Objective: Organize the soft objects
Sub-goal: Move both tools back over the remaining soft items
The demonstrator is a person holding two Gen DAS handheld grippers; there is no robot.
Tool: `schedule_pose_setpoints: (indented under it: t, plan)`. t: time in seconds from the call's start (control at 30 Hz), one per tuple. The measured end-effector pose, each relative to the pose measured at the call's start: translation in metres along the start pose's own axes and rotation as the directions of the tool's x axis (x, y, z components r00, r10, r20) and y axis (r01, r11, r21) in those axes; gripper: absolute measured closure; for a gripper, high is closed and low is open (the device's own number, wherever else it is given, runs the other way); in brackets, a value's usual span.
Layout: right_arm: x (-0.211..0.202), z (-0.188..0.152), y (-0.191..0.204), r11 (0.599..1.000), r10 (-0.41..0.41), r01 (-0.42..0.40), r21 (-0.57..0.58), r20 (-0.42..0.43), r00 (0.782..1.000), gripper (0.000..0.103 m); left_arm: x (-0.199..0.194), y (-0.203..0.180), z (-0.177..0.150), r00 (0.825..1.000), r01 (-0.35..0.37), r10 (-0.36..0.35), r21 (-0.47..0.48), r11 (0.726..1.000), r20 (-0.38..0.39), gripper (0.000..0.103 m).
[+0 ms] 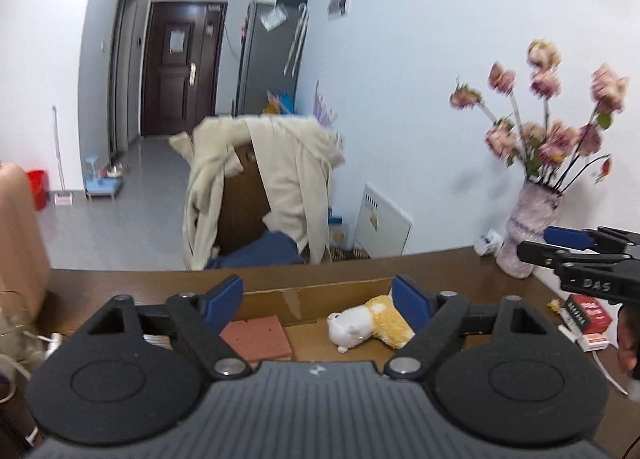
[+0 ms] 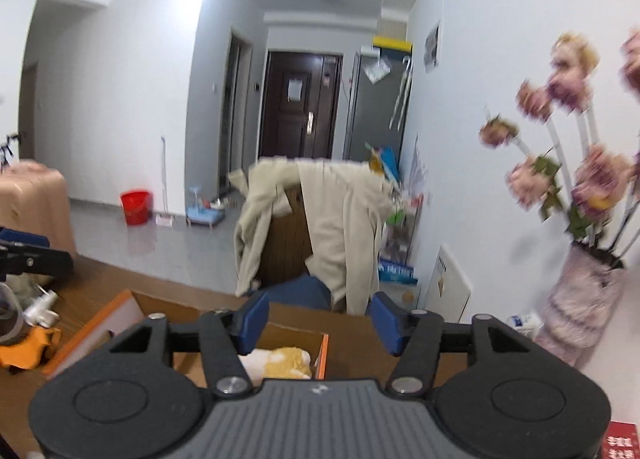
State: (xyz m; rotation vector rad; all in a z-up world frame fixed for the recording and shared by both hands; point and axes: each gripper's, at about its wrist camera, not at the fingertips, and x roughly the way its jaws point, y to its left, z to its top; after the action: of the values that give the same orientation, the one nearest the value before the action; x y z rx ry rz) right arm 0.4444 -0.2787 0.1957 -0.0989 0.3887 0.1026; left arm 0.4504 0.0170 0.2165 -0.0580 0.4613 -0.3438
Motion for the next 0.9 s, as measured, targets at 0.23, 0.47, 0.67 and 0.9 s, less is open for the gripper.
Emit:
schedule_pose_setpoints:
  t: [0.23, 0.47, 0.67, 0.9]
  plan:
    - [-0.093, -0.019, -0.005, 0.997, 0.064, -0.066, 0.032, 0.052, 0.997, 0.037, -0.102, -0.024, -0.042, 0.989, -0.024, 0.019, 0.032, 0.999, 0.146, 0.012]
    - [-0.177, -0.094, 0.02, 0.99, 0.144, -0.143, -0.016, 0.089, 0.986, 0.025, -0.176, -0.041, -0.125, 0.976, -0.06, 0.047, 0.056, 0.997, 0.211, 0.001]
    - [-0.223, -0.172, 0.048, 0.986, 0.163, -0.156, -0.064, 0.146, 0.976, 0.008, -0.206, -0.056, -0.204, 0.985, -0.052, 0.037, 0.082, 0.995, 0.17, 0.0]
    - [-0.235, -0.241, 0.064, 0.978, 0.196, -0.198, 0.067, 0.035, 0.98, 0.008, -0.201, -0.07, -0.273, 0.999, 0.025, -0.025, 0.035, 0.999, 0.024, 0.0]
